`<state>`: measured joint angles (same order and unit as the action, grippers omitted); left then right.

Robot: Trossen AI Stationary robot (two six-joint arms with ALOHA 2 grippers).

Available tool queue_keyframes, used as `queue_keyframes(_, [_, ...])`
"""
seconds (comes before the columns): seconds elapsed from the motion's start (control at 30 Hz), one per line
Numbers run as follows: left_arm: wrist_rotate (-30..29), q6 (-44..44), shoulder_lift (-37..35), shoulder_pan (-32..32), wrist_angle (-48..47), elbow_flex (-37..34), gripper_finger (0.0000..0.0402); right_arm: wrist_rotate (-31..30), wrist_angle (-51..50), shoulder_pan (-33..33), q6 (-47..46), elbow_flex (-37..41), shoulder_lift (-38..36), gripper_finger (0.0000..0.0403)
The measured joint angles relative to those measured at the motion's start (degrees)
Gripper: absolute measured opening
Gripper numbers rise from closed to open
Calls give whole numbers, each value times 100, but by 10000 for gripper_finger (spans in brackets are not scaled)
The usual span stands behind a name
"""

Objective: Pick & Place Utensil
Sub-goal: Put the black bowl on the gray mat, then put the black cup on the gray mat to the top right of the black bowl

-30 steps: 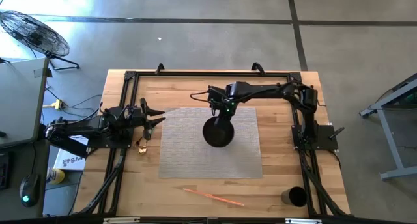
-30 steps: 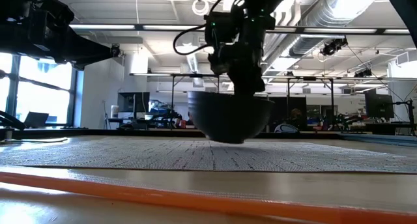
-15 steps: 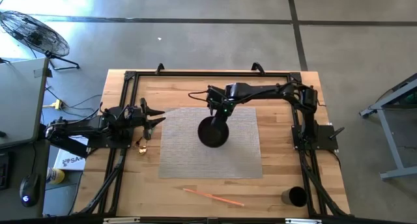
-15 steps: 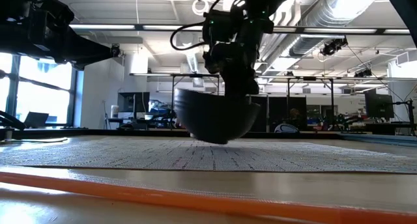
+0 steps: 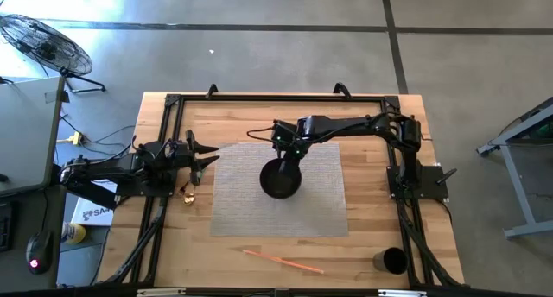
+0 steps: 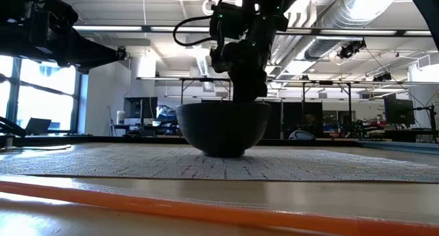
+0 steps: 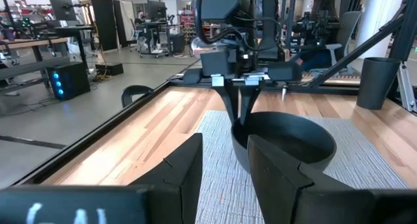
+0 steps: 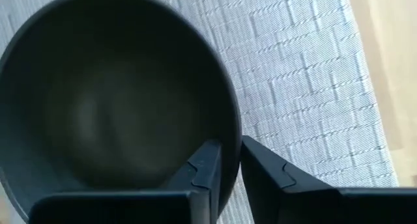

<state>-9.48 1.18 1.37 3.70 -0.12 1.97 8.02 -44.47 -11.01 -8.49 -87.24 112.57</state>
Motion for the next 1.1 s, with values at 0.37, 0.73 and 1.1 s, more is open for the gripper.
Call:
queue_keyframes(0.37, [-1, 2, -2, 0, 0, 0, 120, -210, 245, -1, 95, -22, -55, 134])
queue_keyframes(0.73, [-1, 1, -2, 0, 0, -1, 120, -213, 85, 21, -301, -197, -617, 172])
queue_keyframes(1.1, [1, 1, 0, 0, 0, -2, 120, -328, -698, 569, -180, -195, -820, 142])
